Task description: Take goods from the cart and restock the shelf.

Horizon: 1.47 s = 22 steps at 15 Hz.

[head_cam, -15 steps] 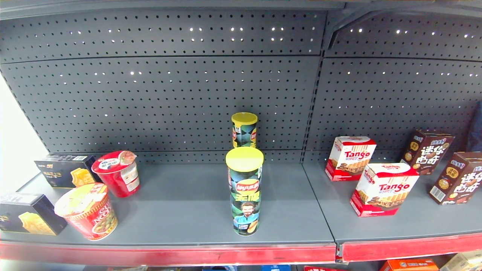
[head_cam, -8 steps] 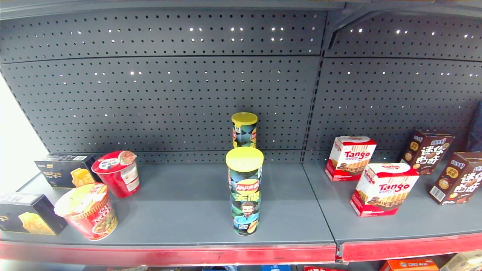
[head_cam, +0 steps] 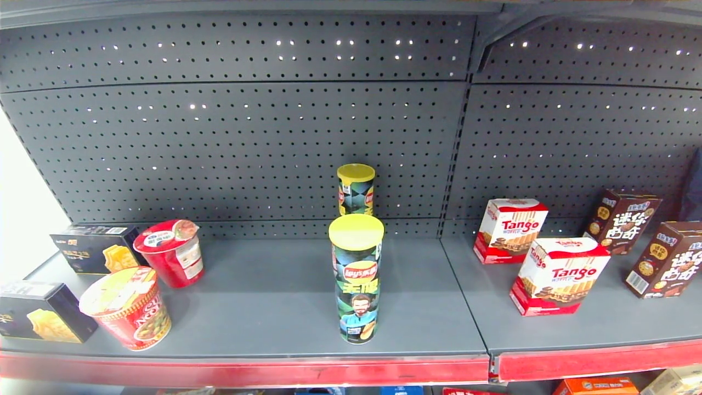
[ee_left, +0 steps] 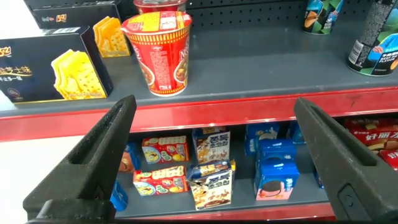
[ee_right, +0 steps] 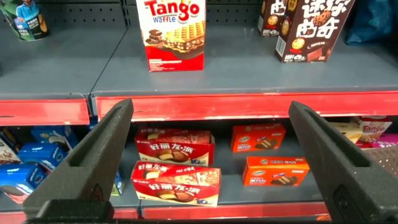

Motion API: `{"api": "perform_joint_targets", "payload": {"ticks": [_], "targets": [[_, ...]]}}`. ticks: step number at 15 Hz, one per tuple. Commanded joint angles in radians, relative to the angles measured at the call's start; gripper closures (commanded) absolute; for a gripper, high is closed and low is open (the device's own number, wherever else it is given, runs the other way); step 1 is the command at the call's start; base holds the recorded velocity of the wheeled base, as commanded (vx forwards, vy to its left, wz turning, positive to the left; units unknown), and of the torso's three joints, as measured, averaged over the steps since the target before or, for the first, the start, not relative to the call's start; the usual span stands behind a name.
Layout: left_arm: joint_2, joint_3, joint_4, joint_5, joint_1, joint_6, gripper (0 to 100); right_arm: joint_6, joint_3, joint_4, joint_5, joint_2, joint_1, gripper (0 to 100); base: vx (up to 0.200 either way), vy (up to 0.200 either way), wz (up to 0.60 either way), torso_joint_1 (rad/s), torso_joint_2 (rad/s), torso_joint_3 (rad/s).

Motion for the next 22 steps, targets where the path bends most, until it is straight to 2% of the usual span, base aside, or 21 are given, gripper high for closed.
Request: {"api": "perform_joint_targets", "payload": {"ticks": [1,3,15,17,22], "targets": [[0.000,0.000,0.000,0.000,0.000,0.000,0,0.000,0.000,0.001,0.000,0.001,-0.001,0,0.000,0.000,0.00,0.000,0.00,0.000],[0.000,0.000,0.000,0.000,0.000,-0.001,0,0.003,0.000,0.001,-0.002,0.001,-0.001,0,0.000,0.000,0.60,0.002,0.01,0.000],[0.000,0.000,0.000,-0.002,0.000,0.005,0,0.003,-0.002,0.001,0.001,0.001,-0.001,0,0.000,0.000,0.00,0.000,0.00,0.000],[0.000,0.000,0.000,-0.003,0.000,0.006,0,0.003,-0.002,0.001,0.001,0.001,0.001,0,0.000,0.200,0.00,0.000,0.00,0.002],[0.000,0.000,0.000,-0.003,0.000,0.005,0,0.003,-0.002,0.001,0.001,0.001,0.001,0,0.000,0.000,0.00,0.000,0.00,0.000]]}}
